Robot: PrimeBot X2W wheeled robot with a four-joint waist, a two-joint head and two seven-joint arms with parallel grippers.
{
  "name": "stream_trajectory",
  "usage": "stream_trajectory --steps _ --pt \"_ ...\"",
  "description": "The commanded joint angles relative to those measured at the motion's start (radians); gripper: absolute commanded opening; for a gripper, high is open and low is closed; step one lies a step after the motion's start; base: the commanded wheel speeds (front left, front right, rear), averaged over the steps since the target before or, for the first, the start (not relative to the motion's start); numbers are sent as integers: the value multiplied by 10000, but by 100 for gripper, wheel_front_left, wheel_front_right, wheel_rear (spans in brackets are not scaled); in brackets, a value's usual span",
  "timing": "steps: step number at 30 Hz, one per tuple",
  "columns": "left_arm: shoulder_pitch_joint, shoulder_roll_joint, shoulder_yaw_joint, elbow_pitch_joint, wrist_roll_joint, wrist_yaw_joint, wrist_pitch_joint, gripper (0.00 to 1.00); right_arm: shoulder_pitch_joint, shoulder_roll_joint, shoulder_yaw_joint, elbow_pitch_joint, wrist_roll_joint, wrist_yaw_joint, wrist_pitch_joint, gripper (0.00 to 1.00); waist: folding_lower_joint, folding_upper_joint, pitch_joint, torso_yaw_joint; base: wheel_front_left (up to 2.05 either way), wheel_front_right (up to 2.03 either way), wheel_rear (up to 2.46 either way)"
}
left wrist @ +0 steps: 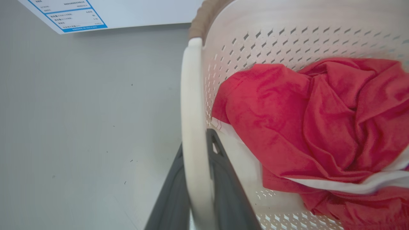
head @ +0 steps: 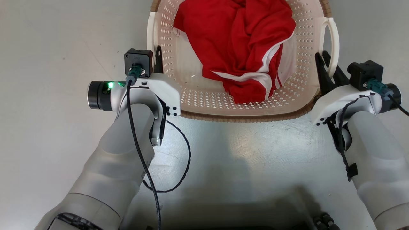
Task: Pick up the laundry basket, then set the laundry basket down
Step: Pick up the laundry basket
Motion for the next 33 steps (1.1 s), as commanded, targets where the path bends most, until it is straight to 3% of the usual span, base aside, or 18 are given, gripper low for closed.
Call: stream_trajectory --steps 1,11,24,33 --pt "116 158 84 -105 -38 74 -55 0 487 179 302 -72 -3 79 -97 0 0 0 -97 -9 0 0 0" --pt "472 158 -262 243 -459 60 -55 0 397 515 709 906 55 79 -97 0 0 0 -981 -135 0 0 0" --pt "1379 158 -833 953 -1341 -34 -55 0 257 979 1272 2962 481 79 108 0 0 0 -2927 -402 0 0 0" --pt "1905 158 -1406 1516 -1938 -252 -55 0 395 1130 1578 3526 886 79 444 0 0 0 -4115 -564 0 0 0"
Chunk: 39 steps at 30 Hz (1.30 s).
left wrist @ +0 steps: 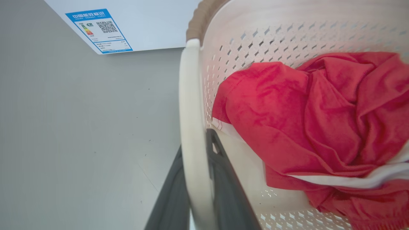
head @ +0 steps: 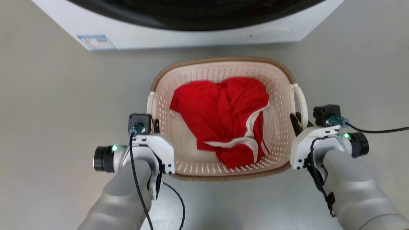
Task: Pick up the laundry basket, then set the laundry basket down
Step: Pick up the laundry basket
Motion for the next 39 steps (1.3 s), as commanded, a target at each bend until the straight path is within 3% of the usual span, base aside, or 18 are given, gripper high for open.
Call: stream_trajectory --steps 1,17,39 --pt "203 160 111 -59 -38 -56 -78 0 403 195 239 -75 29 73 -45 0 0 0 -382 -70 0 0 0" --pt "1488 160 -1356 257 -1173 -266 415 0 1995 310 631 350 694 73 595 0 0 0 -2451 -22 0 0 0" --pt "3145 160 -2786 100 -2230 -527 886 0 3588 318 1966 -226 2146 73 1587 0 0 0 -4873 -184 0 0 0"
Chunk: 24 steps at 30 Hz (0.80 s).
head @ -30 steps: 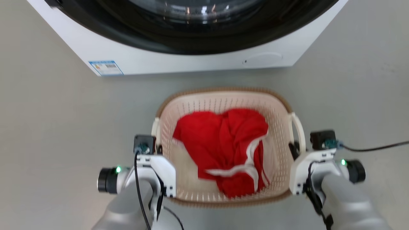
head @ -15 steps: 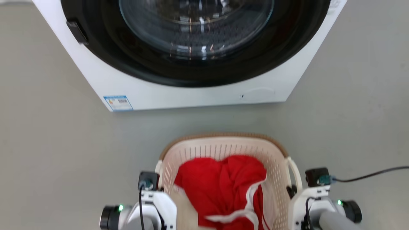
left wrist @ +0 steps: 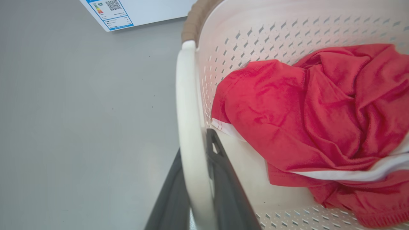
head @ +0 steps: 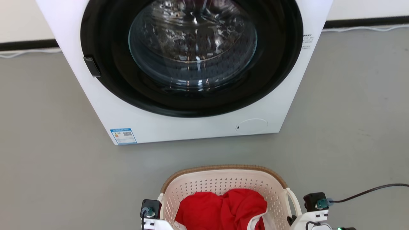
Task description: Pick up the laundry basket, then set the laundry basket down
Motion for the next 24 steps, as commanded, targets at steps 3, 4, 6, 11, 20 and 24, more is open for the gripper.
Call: stream_trajectory --steps 3,4,6,11,20,24 --pt "-101 33 8 -239 -150 -58 -85 0 1 129 360 -283 116 75 -37 0 0 0 -162 2 0 0 0" --pt "-97 33 -28 -248 -193 -49 -85 0 19 129 391 -289 148 75 -33 0 0 0 -188 10 0 0 0" --pt "-72 33 -102 -256 -279 -41 -86 0 69 129 442 -277 199 75 -41 0 0 0 -275 42 0 0 0" --pt "-57 33 -259 -239 -478 -38 -99 0 153 129 561 -262 337 75 -30 0 0 0 -364 112 0 0 0" --pt "-132 33 -543 -147 -733 -60 -123 0 155 129 757 -267 545 75 -27 0 0 0 -364 115 0 0 0" --pt "-183 33 -666 -111 -824 -58 -132 0 124 129 857 -303 643 75 -16 0 0 0 -310 87 0 0 0"
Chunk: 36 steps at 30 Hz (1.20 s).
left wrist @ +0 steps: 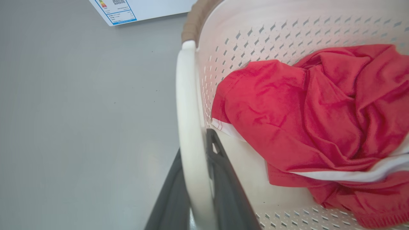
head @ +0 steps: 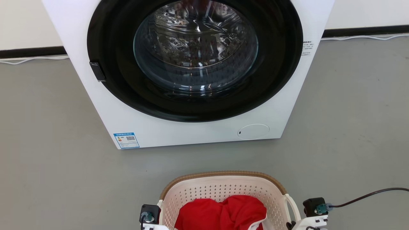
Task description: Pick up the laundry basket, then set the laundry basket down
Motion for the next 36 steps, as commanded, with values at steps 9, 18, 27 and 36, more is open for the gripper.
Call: stream_trajectory --steps 9,18,27,36 --pt "-402 -45 -128 -76 -189 -71 -237 0 -190 162 424 -224 173 75 -89 0 0 -1 112 7 0 0 0" --pt "-420 -45 -321 -79 -395 -62 -302 0 -264 162 538 -122 241 75 -147 0 0 -1 96 31 0 0 0" --pt "-492 -45 -504 15 -594 -63 -360 0 -303 162 682 -57 326 75 -169 0 0 -1 134 -29 0 0 0" --pt "-568 -45 -678 10 -769 -43 -390 0 -345 162 775 -12 450 75 -225 0 0 -1 193 -71 0 0 0"
